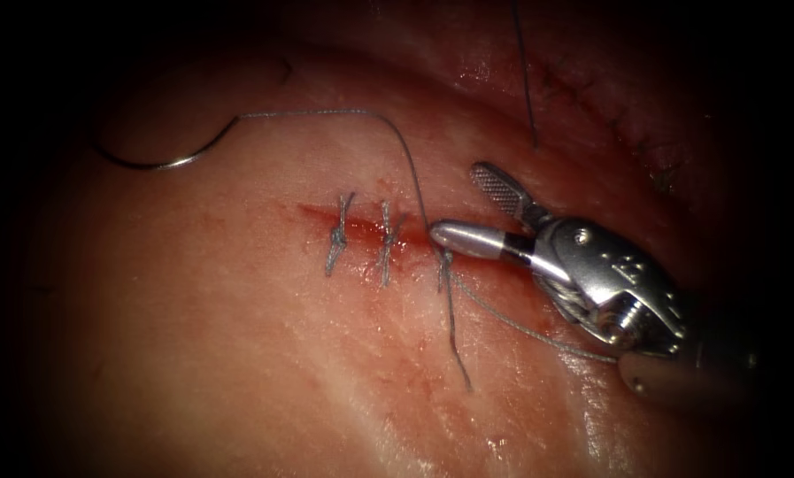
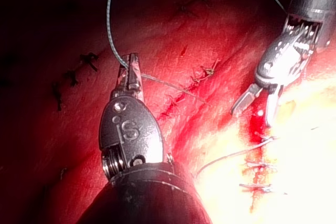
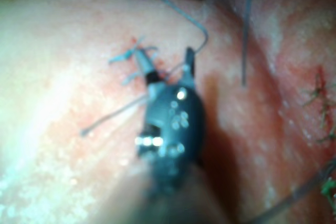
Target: Wound Closure
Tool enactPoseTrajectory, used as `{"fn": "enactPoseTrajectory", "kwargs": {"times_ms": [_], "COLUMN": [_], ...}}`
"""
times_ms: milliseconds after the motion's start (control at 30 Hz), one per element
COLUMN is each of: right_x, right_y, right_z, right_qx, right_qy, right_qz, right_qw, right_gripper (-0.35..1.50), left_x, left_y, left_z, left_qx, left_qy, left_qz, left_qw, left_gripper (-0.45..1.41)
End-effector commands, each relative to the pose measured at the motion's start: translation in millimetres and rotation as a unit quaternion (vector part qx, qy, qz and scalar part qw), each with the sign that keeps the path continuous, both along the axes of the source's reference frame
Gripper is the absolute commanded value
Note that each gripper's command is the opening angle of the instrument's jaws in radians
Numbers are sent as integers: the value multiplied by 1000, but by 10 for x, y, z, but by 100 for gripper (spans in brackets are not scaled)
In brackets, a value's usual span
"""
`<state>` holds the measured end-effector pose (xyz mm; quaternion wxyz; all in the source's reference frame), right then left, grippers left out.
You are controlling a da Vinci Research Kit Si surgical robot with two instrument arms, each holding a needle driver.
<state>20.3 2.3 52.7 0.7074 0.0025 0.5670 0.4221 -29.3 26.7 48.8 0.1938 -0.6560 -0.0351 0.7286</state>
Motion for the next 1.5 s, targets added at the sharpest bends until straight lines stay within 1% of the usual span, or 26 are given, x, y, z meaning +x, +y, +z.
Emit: {"fn": "enactPoseTrajectory", "kwargs": {"times_ms": [33,67,100,200,333,367,400,433,467,500,533,567,633,767,800,833,867,967,1000,1033,1133,1167,1200,1233,1367,1500], "right_x": [-5,-20,-20,-36,-40,-38,-38,-33,-31,-29,-29,-25,-20,-6,-6,0,2,3,4,4,4,4,4,4,5,5], "right_y": [-8,-12,-12,-18,-27,-28,-28,-31,-33,-34,-34,-36,-39,-45,-45,-43,-42,-41,-42,-43,-45,-46,-46,-45,-44,-42], "right_z": [5,1,1,-3,-8,-8,-8,-8,-8,-7,-7,-7,-6,-10,-10,-12,-12,-12,-12,-11,-10,-8,-8,-7,-6,-10], "right_qx": [3,0,0,-2,-3,-4,-4,-6,-6,-7,-7,-8,-9,-11,-11,-11,-10,-10,-10,-11,-12,-13,-13,-12,-12,-10], "right_qy": [-3,-9,-9,-20,-28,-27,-27,-25,-24,-23,-23,-22,-19,-11,-11,-5,-3,-3,-3,-3,-1,0,0,-1,1,11], "right_qz": [2,3,3,9,16,15,15,15,13,12,12,11,9,3,3,-4,-5,-5,-5,-5,-7,-8,-8,-9,-12,-25], "right_qw": [1000,1000,1000,1000,999,1000,1000,1000,1000,1000,1000,1000,1000,1000,1000,1000,1000,1000,1000,1000,1000,1000,1000,1000,1000,1000], "right_gripper": [148,148,148,148,148,148,148,148,148,148,148,148,148,148,148,148,148,148,148,148,148,148,148,146,146,145], "left_x": [-5,-10,-10,-18,-28,-29,-29,-29,-29,-28,-28,-25,-17,16,16,41,53,73,109,130,160,181,181,202,221,218], "left_y": [-1,-3,-3,-6,-7,-6,-6,-6,-6,-8,-8,-10,-10,-6,-6,-5,-4,1,10,12,9,2,2,-5,-4,7], "left_z": [6,20,20,46,87,96,96,108,115,120,120,125,130,131,131,125,123,119,113,110,104,100,100,95,93,102], "left_qx": [0,-5,-5,-1,20,29,29,63,96,111,111,119,124,142,142,146,148,152,157,158,159,158,158,160,159,158], "left_qy": [-1,3,3,9,16,18,18,30,42,51,51,65,70,68,68,67,71,83,93,95,98,100,100,93,85,86], "left_qz": [1,1,1,6,0,-5,-5,-25,-45,-58,-58,-67,-68,-55,-55,-47,-46,-47,-57,-58,-51,-45,-45,-35,-41,-57], "left_qw": [1000,1000,1000,1000,1000,999,999,997,993,991,991,989,987,986,986,986,985,984,982,981,981,981,981,982,983,982], "left_gripper": [-45,-45,-45,-45,-45,-18,-18,37,66,81,81,89,91,93,93,98,99,99,99,99,99,101,101,101,99,96]}}
